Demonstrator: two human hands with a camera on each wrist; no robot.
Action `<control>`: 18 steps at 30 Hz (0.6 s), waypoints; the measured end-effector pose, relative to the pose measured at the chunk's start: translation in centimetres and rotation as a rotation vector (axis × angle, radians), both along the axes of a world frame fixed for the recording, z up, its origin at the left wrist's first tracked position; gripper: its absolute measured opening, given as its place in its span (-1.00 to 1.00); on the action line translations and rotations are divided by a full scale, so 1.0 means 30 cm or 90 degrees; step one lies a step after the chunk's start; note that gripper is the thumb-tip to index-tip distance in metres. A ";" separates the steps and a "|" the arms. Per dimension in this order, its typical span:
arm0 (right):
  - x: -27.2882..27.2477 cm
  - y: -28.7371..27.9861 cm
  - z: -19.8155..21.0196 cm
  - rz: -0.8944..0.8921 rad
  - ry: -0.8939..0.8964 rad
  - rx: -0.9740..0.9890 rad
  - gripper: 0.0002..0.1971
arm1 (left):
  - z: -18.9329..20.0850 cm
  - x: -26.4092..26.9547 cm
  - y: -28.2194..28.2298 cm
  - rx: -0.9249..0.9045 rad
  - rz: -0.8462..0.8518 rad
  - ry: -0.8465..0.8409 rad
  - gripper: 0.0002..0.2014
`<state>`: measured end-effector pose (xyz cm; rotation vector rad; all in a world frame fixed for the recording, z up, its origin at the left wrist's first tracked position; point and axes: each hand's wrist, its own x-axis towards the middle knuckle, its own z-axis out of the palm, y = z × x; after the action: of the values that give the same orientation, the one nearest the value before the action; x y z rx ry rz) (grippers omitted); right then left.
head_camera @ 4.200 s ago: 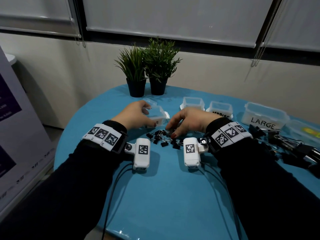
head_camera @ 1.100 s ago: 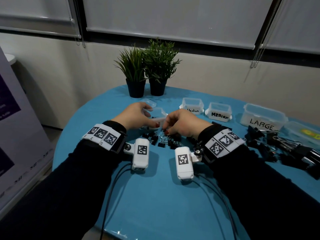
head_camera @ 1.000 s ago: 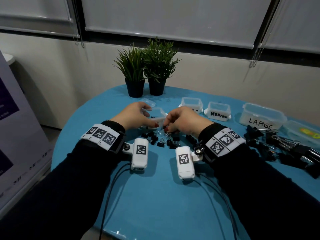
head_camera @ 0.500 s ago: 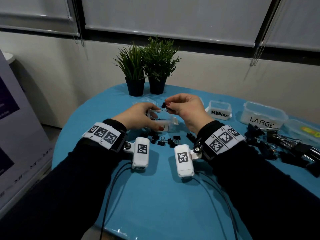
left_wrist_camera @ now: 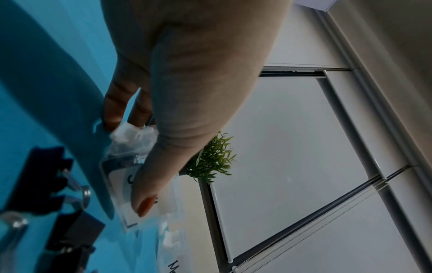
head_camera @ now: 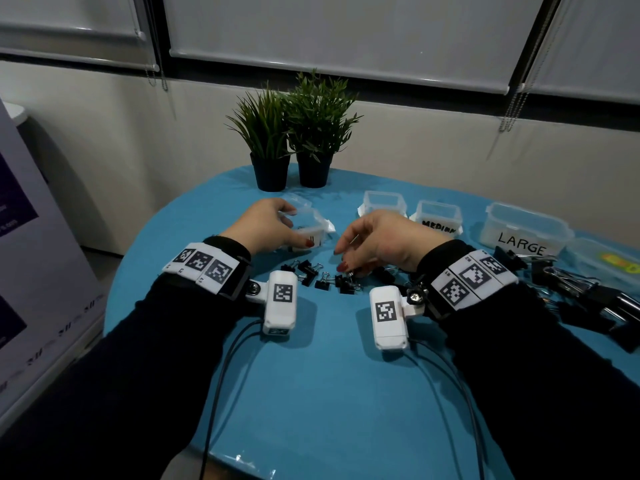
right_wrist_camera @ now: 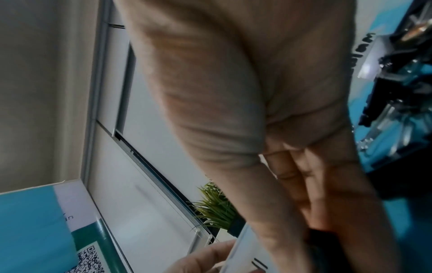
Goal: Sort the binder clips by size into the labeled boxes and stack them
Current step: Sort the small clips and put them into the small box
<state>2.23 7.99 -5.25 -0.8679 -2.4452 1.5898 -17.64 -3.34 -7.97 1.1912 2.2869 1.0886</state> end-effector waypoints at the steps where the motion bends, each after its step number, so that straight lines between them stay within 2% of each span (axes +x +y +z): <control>1: 0.005 0.000 0.004 0.017 -0.038 0.033 -0.77 | 0.000 0.000 0.001 -0.002 -0.001 0.002 -0.24; 4: 0.014 -0.005 0.013 0.022 -0.096 0.076 -0.78 | 0.003 0.005 0.000 -0.004 -0.007 0.004 -0.24; 7: 0.022 -0.006 0.013 0.019 -0.103 0.076 -0.82 | 0.006 0.011 -0.002 -0.006 -0.012 0.000 -0.23; 14: 0.013 -0.017 -0.006 0.008 -0.035 0.041 -0.86 | 0.017 0.043 -0.008 -0.011 -0.072 0.001 -0.29; 18: -0.012 -0.019 -0.026 -0.036 0.038 0.075 -0.85 | 0.019 0.049 -0.009 -0.008 -0.085 -0.006 -0.30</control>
<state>1.87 7.41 -6.03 -0.8512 -2.4218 1.4166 -16.16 -3.60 -7.40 1.3108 2.1689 1.0269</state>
